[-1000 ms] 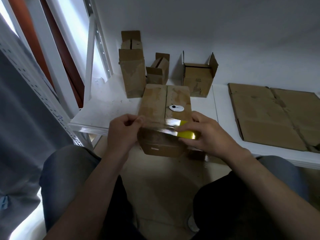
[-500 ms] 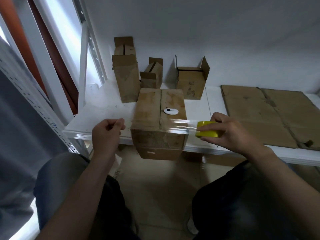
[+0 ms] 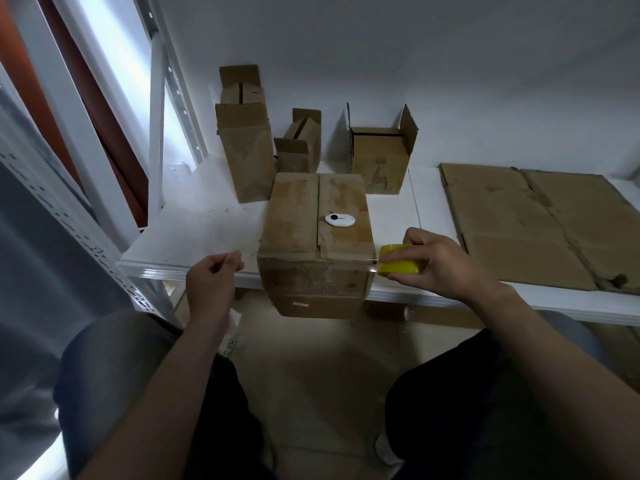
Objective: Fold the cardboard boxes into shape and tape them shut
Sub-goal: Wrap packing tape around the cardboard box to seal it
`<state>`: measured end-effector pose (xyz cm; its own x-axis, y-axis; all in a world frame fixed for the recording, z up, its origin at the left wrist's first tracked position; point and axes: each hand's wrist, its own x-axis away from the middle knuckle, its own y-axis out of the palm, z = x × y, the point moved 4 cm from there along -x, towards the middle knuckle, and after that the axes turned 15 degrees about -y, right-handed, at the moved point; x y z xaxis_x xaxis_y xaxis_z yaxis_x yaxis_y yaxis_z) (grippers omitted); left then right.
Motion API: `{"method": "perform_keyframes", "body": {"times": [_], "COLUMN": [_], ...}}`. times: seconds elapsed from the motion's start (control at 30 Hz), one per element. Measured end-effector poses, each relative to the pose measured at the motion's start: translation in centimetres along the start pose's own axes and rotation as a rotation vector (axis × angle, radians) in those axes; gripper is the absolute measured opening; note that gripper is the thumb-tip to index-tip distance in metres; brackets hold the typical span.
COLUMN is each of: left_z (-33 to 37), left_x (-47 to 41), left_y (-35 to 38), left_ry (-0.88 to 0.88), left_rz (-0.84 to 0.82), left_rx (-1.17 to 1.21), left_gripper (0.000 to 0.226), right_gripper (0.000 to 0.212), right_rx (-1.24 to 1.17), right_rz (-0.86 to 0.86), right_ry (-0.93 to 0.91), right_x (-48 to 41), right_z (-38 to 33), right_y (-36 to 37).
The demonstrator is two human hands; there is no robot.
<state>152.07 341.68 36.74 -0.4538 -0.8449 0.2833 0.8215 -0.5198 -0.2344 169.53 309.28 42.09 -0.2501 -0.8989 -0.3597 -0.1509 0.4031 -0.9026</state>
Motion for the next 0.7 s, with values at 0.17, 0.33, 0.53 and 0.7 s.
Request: {"method": "perform_keyframes", "body": {"times": [0.17, 0.33, 0.53, 0.7], "left_z": [-1.3, -1.9, -1.8, -1.5], "left_x": [-2.2, -3.4, -3.4, -3.8], "left_y": [0.8, 3.3, 4.2, 5.0], "left_ry": [-0.052, -0.129, 0.059, 0.122], "left_rz": [-0.007, -0.089, -0.032, -0.02], "left_rx": [0.019, 0.038, -0.168, -0.305], "left_gripper": [0.015, 0.011, 0.017, 0.016], "right_gripper": [0.032, 0.031, 0.032, 0.028], "right_rx": [-0.031, -0.11, -0.079, 0.012], "right_rz": [-0.015, 0.019, 0.061, 0.086], "right_ry": [0.008, 0.039, 0.013, -0.068], "right_x": [-0.7, -1.1, -0.8, -1.0], "right_z": [0.9, 1.8, 2.4, 2.7], "right_y": [1.4, 2.2, 3.1, 3.4]}}
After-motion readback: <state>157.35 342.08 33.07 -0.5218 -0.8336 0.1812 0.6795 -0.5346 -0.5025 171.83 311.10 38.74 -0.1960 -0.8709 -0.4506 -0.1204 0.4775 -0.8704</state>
